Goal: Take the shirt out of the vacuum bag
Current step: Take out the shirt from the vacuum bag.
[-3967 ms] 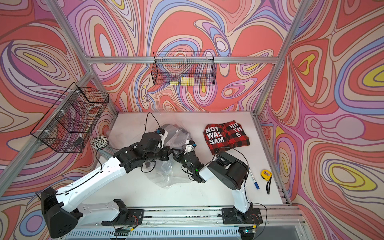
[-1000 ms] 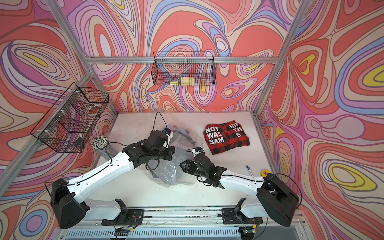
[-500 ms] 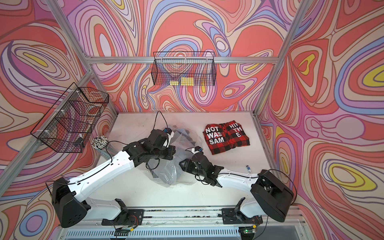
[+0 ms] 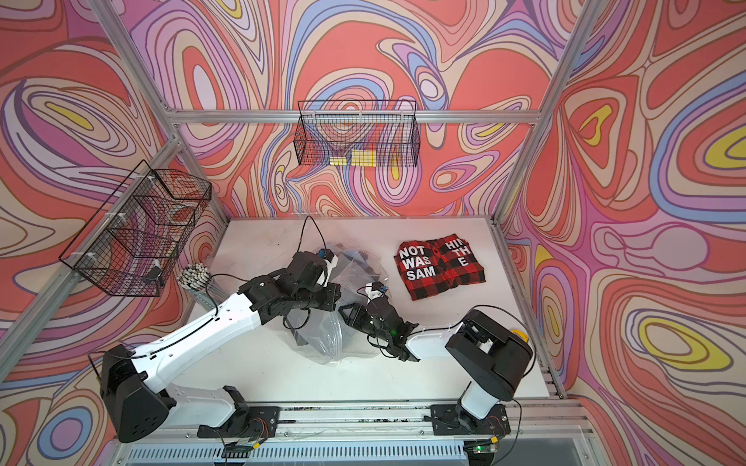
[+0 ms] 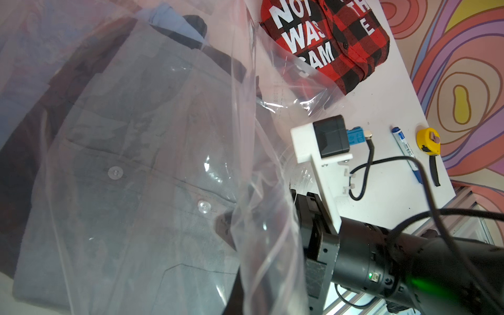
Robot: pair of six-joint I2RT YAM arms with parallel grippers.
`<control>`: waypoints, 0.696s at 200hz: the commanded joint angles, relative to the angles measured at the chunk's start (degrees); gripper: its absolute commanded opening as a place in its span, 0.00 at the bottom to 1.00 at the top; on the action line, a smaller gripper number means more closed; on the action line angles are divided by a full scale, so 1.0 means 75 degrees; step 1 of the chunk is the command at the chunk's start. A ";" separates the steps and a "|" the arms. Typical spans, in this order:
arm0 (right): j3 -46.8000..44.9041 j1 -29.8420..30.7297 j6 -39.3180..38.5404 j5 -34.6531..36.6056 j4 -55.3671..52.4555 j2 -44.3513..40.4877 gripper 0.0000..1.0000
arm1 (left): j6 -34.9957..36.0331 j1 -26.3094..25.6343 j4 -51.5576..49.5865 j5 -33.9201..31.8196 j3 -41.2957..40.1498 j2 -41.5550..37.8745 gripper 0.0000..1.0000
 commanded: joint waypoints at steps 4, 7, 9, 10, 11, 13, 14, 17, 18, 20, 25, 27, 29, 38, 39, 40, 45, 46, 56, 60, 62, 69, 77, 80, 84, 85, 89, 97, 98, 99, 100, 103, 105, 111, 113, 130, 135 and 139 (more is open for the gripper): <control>0.0022 0.0046 0.0155 0.0025 0.1478 0.0455 0.31 | -0.0065 0.0033 0.0099 0.0038 -0.0154 -0.0192 0.00; 0.0047 0.0045 0.0162 0.0005 0.1542 0.0495 0.27 | -0.0075 0.0041 0.0105 0.0030 -0.0158 -0.0193 0.00; 0.0054 0.0042 0.0155 0.0009 0.1580 0.0514 0.25 | -0.0074 0.0035 0.0106 0.0031 -0.0162 -0.0193 0.00; 0.0063 0.0042 0.0154 0.0010 0.1594 0.0523 0.24 | -0.0070 0.0040 0.0112 0.0041 -0.0165 -0.0193 0.00; 0.0068 0.0042 0.0159 0.0004 0.1607 0.0533 0.23 | -0.0068 0.0036 0.0109 0.0040 -0.0172 -0.0199 0.00; 0.0077 0.0042 0.0172 0.0009 0.1632 0.0549 0.21 | -0.0072 0.0033 0.0122 0.0048 -0.0177 -0.0194 0.00; 0.0086 0.0042 0.0174 0.0010 0.1643 0.0558 0.20 | -0.0075 0.0033 0.0120 0.0043 -0.0184 -0.0193 0.00; 0.0102 0.0042 0.0208 0.0012 0.1670 0.0590 0.17 | -0.0067 0.0033 0.0127 0.0048 -0.0183 -0.0203 0.00; 0.0104 0.0047 0.0221 0.0017 0.1680 0.0602 0.15 | -0.0073 0.0033 0.0134 0.0049 -0.0193 -0.0204 0.00; 0.0124 0.0046 0.0237 0.0018 0.1697 0.0619 0.13 | -0.0082 0.0033 0.0128 0.0041 -0.0191 -0.0201 0.00; 0.0149 0.0045 0.0264 -0.0021 0.1768 0.0664 0.08 | -0.0093 0.0033 0.0133 0.0049 -0.0210 -0.0201 0.00; 0.0144 0.0042 0.0253 -0.0030 0.1830 0.0673 0.06 | -0.0096 0.0036 0.0134 0.0041 -0.0204 -0.0201 0.00; 0.0152 0.0042 0.0257 -0.0032 0.1869 0.0669 0.05 | -0.0097 0.0033 0.0125 0.0045 -0.0212 -0.0204 0.00; 0.0164 0.0042 0.0250 -0.0033 0.1905 0.0629 0.00 | -0.0095 0.0033 0.0137 0.0074 -0.0207 -0.0204 0.00; 0.0171 0.0048 0.0248 -0.0041 0.1886 0.0621 0.00 | -0.0092 0.0033 0.0134 0.0074 -0.0205 -0.0199 0.00; 0.0174 0.0045 0.0253 -0.0039 0.1870 0.0612 0.00 | -0.0097 0.0033 0.0132 0.0068 -0.0204 -0.0202 0.00; 0.0205 0.0042 0.0241 -0.0070 0.1764 0.0546 0.00 | -0.0111 0.0037 0.0123 0.0061 -0.0208 -0.0215 0.00; 0.0209 0.0042 0.0238 -0.0071 0.1739 0.0533 0.00 | -0.0112 0.0035 0.0126 0.0056 -0.0205 -0.0222 0.00; 0.0197 0.0042 0.0158 -0.0089 0.1539 0.0274 0.00 | -0.0082 0.0033 0.0119 0.0026 -0.0214 -0.0250 0.00; 0.0164 0.0044 0.0159 -0.0046 0.1443 0.0154 0.00 | -0.0085 0.0033 0.0109 0.0009 -0.0208 -0.0257 0.00; 0.0151 0.0048 0.0160 -0.0033 0.1377 0.0080 0.00 | -0.0085 0.0033 0.0116 -0.0004 -0.0210 -0.0262 0.00; 0.0059 0.0059 0.0193 0.0049 0.1185 -0.0178 0.00 | -0.0068 0.0034 0.0107 -0.0031 -0.0214 -0.0273 0.00; -0.0033 0.0051 0.0184 0.0134 0.0943 -0.0467 0.00 | -0.0046 0.0039 0.0095 -0.0071 -0.0214 -0.0286 0.00; -0.0052 0.0049 0.0161 0.0150 0.0834 -0.0591 0.00 | -0.0045 0.0042 0.0098 -0.0100 -0.0208 -0.0286 0.00; -0.0067 0.0060 0.0102 0.0151 0.0655 -0.0774 0.00 | -0.0035 0.0044 0.0078 -0.0136 -0.0211 -0.0286 0.00; -0.0068 0.0056 0.0092 0.0151 0.0616 -0.0836 0.00 | -0.0039 0.0044 0.0075 -0.0137 -0.0207 -0.0286 0.00; -0.0057 0.0062 0.0029 0.0150 0.0403 -0.1024 0.00 | -0.0037 0.0044 0.0071 -0.0166 -0.0203 -0.0276 0.00; -0.0008 0.0063 -0.0043 0.0165 -0.0149 -0.1386 0.00 | -0.0030 0.0062 0.0074 -0.0168 -0.0195 -0.0269 0.00; 0.0003 0.0058 -0.0051 0.0176 -0.0243 -0.1417 0.00 | -0.0030 0.0065 0.0079 -0.0164 -0.0199 -0.0266 0.00; 0.0014 0.0056 -0.0060 0.0175 -0.0313 -0.1480 0.00 | -0.0025 0.0066 0.0081 -0.0168 -0.0195 -0.0265 0.00; 0.0014 0.0054 -0.0071 0.0181 -0.0378 -0.1529 0.00 | -0.0022 0.0067 0.0082 -0.0164 -0.0199 -0.0264 0.00; 0.0034 0.0062 -0.0107 0.0188 -0.0588 -0.1663 0.00 | -0.0025 0.0074 0.0083 -0.0151 -0.0198 -0.0260 0.00; 0.0042 0.0055 -0.0132 0.0196 -0.0698 -0.1740 0.00 | -0.0021 0.0078 0.0080 -0.0149 -0.0207 -0.0251 0.00; 0.0054 0.0065 -0.0204 0.0198 -0.1033 -0.1984 0.00 | -0.0038 0.0090 0.0095 -0.0128 -0.0194 -0.0245 0.00; 0.0039 0.0065 -0.0238 0.0217 -0.1172 -0.2102 0.00 | -0.0033 0.0091 0.0092 -0.0117 -0.0200 -0.0241 0.00; -0.0040 0.0059 -0.0335 0.0280 -0.1789 -0.2682 0.00 | -0.0020 0.0109 0.0125 -0.0105 -0.0185 -0.0199 0.00; -0.0076 0.0063 -0.0345 0.0291 -0.1921 -0.2835 0.00 | -0.0019 0.0114 0.0118 -0.0110 -0.0178 -0.0176 0.00; -0.0108 0.0060 -0.0340 0.0292 -0.2003 -0.2962 0.00 | -0.0008 0.0125 0.0117 -0.0104 -0.0173 -0.0164 0.00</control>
